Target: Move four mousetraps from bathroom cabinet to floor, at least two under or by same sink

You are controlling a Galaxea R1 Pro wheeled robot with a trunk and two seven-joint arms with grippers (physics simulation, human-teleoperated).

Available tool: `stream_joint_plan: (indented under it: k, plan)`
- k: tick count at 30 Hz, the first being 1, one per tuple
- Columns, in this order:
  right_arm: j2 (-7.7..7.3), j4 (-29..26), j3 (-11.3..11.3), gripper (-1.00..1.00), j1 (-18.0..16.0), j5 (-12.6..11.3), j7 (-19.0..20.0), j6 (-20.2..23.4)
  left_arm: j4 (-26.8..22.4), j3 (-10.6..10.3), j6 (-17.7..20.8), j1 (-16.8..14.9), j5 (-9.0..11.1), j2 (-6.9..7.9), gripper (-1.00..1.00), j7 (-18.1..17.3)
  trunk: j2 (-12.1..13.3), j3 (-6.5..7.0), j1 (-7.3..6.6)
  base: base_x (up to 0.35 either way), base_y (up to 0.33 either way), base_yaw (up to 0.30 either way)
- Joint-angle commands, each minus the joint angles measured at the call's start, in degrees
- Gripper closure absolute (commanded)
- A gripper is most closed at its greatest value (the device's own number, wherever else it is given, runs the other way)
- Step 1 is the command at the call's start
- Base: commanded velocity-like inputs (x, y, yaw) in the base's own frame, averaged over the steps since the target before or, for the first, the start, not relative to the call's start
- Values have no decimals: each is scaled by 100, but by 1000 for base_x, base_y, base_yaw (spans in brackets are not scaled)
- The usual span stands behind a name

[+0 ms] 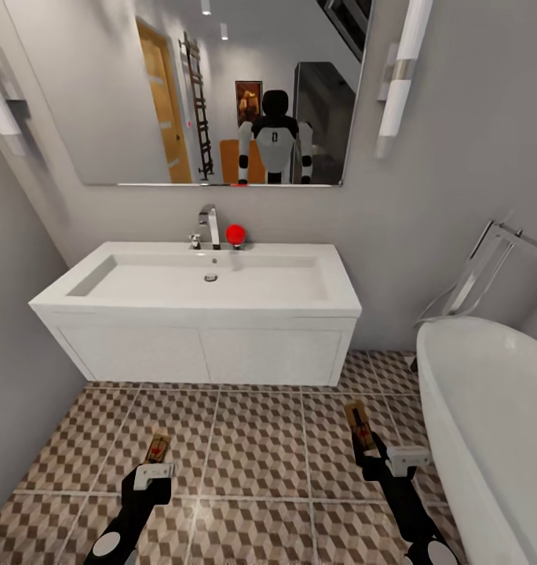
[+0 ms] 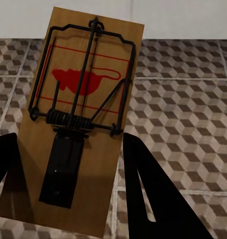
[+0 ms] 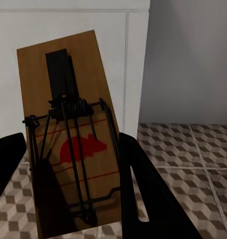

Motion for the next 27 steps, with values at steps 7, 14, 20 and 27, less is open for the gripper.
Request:
stream_joint_plan:
  k: [7, 14, 20, 27]
  plan:
    - [-8, -1, 27, 100, -2, -36, -36, -26, 1, -45, -21, -4, 36, 4, 100, 56, -285, -196, 154, 0, 0, 0]
    - [-8, -8, 27, 100, -5, -36, -37, -29, 1, -47, -21, -4, 36, 3, 100, 56, -566, -386, 308, 0, 0, 0]
    - [-8, -8, 27, 100, -6, -36, -37, -29, 7, -48, -21, -4, 36, 3, 100, 56, -807, -549, 440, 0, 0, 0]
    - [-8, -9, 27, 100, -6, -36, -38, -29, 16, -48, -21, -4, 36, -57, 100, 56, -1087, -740, 593, 0, 0, 0]
